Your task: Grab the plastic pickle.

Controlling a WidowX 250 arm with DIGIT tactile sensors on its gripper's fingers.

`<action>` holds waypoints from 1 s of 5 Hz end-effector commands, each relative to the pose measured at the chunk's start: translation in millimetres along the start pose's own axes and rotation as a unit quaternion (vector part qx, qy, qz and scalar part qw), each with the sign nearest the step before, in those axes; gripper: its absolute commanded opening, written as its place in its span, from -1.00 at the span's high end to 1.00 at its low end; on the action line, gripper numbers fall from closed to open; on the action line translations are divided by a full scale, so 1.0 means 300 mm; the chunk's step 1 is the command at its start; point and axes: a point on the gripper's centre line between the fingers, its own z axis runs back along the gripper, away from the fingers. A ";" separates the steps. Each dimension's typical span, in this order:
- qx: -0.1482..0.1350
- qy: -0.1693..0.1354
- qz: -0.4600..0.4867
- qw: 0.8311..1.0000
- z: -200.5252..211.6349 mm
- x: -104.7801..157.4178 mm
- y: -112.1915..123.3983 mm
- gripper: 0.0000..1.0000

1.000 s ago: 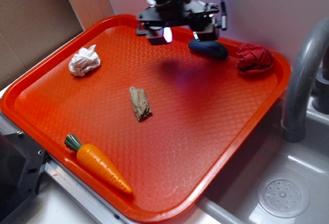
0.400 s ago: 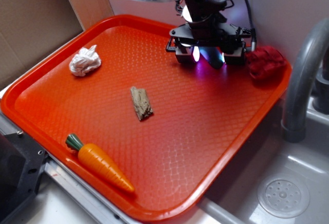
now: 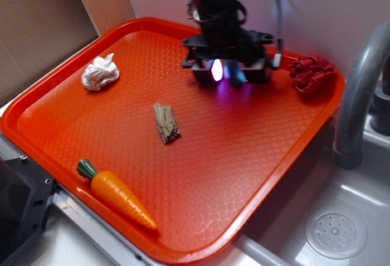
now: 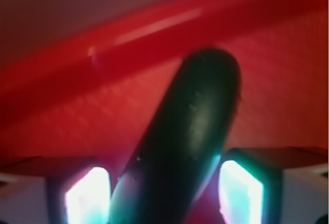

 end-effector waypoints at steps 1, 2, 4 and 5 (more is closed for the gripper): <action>-0.058 -0.047 -0.024 0.997 0.141 0.005 0.051 1.00; -0.066 -0.078 -0.035 0.994 0.205 -0.020 0.062 1.00; 0.027 -0.046 -0.090 0.994 0.566 -0.132 0.211 1.00; 0.009 -0.008 -0.038 0.999 0.722 -0.155 0.339 1.00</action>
